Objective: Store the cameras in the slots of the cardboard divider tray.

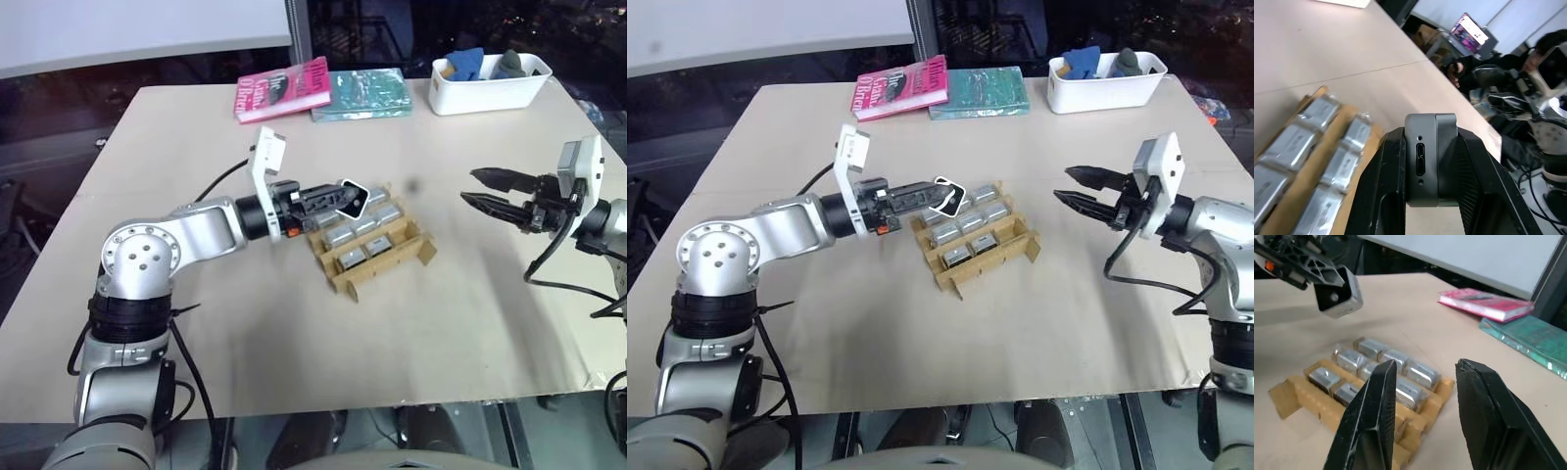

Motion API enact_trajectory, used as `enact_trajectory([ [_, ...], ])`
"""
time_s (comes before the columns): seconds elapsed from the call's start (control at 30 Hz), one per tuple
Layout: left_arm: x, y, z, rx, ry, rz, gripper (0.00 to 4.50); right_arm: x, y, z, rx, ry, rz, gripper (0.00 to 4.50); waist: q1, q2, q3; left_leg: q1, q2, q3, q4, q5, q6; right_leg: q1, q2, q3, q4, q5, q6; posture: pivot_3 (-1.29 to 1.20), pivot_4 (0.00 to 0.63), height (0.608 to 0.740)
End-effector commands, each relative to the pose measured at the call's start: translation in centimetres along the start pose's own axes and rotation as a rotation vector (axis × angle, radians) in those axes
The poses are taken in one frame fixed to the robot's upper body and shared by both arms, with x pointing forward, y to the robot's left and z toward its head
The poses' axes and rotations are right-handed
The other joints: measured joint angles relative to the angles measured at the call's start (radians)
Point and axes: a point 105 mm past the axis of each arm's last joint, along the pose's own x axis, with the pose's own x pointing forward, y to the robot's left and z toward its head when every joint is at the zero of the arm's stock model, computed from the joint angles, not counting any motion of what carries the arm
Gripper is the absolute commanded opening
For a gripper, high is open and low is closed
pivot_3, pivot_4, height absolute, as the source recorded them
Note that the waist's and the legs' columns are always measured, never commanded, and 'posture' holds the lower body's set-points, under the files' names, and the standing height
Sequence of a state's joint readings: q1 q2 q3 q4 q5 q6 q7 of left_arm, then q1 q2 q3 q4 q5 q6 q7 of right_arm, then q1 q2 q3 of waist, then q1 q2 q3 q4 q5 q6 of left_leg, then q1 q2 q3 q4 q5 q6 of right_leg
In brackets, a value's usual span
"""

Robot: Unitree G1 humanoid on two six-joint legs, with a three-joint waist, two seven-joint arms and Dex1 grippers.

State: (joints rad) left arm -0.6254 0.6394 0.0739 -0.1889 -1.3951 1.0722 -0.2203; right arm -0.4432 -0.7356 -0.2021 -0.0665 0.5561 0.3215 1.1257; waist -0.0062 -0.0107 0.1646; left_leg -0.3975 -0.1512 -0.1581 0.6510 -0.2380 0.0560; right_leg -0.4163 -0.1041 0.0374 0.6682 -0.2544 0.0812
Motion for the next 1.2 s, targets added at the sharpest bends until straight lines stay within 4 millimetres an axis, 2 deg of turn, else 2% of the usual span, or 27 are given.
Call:
enact_trajectory([
  [0.03, -0.5, -0.8, 1.3, 0.058, -0.048, -0.022, 0.75, -0.1, 0.4, 1.0, -0.071, -0.025, 0.04, 1.88, -0.001, 0.0, 0.0, 0.0, 0.0, 0.0, 0.0, 0.0, 0.0, 0.0, 0.0, 0.0, 0.0, 0.0, 0.0, 0.0, 0.15, 0.74],
  [0.3, -0.5, -0.6, 1.4, 0.081, -0.037, -0.038, 0.75, -1.3, 0.7, -0.1, -0.063, 0.012, 0.033, 1.88, 0.0, 0.0, 0.0, 0.0, 0.0, 0.0, 0.0, 0.0, 0.0, 0.0, 0.0, 0.0, 0.0, 0.0, 0.0, 0.0, 0.15, 0.74],
  [0.4, -0.3, -0.5, 1.5, 0.086, -0.03, -0.046, 0.75, -1.7, 0.6, -0.4, -0.063, 0.025, 0.014, 2.72, -0.001, 0.0, 0.0, 0.0, 0.0, 0.0, 0.0, 0.0, 0.0, 0.0, 0.0, 0.0, 0.0, 0.0, 0.0, 0.0, 0.15, 0.74],
  [0.5, 0.1, -0.5, 1.2, 0.106, -0.004, -0.06, 0.75, -2.4, 0.7, -0.8, -0.049, 0.039, 0.005, 4.21, 0.0, 0.0, 0.0, 0.0, 0.0, 0.0, 0.0, 0.0, 0.0, 0.0, 0.0, -0.001, 0.0, 0.0, 0.0, 0.0, 0.15, 0.74],
  [0.53, 0.2, -0.5, 1.2, 0.109, 0.001, -0.064, 0.75, -2.5, 0.8, -0.9, -0.051, 0.041, 0.0, 4.44, 0.001, 0.0, 0.0, 0.0, 0.0, 0.0, 0.0, 0.0, 0.0, 0.0, 0.0, 0.0, 0.0, 0.0, 0.0, 0.0, 0.15, 0.74],
  [0.73, 1.7, -0.4, 1.1, 0.192, 0.048, -0.077, 0.75, -3.3, 1.0, -0.5, -0.048, 0.02, -0.043, 4.44, 0.002, 0.0, 0.0, 0.0, 0.0, 0.0, 0.0, 0.0, 0.0, 0.0, 0.0, 0.0, 0.0, 0.0, 0.0, 0.0, 0.15, 0.74],
  [0.9, 4.3, -0.9, -0.2, 0.339, 0.165, -0.123, 0.75, -3.9, 1.7, 0.5, -0.049, -0.024, -0.039, 4.44, 0.006, 0.0, 0.0, 0.0, 0.0, 0.0, 0.0, 0.0, 0.0, 0.001, 0.0, -0.001, -0.001, 0.0, 0.0, 0.0, 0.15, 0.74],
  [1.0, 5.5, -1.0, -0.3, 0.39, 0.199, -0.147, 0.75, -3.8, 2.0, 0.9, -0.049, -0.044, -0.033, 4.44, 0.011, 0.0, 0.0, 0.0, -0.001, 0.0, 0.0, 0.0, 0.0, 0.001, 0.0, -0.001, -0.001, 0.0, 0.0, 0.0, 0.15, 0.74],
  [1.2, 7.7, -0.2, -0.7, 0.508, 0.289, -0.131, 0.75, -3.8, 2.2, 0.8, -0.054, -0.043, -0.044, 4.44, 0.014, 0.0, 0.0, 0.0, 0.0, 0.0, 0.0, 0.0, 0.0, 0.001, 0.0, -0.001, -0.001, 0.0, 0.0, 0.0, 0.15, 0.74],
])
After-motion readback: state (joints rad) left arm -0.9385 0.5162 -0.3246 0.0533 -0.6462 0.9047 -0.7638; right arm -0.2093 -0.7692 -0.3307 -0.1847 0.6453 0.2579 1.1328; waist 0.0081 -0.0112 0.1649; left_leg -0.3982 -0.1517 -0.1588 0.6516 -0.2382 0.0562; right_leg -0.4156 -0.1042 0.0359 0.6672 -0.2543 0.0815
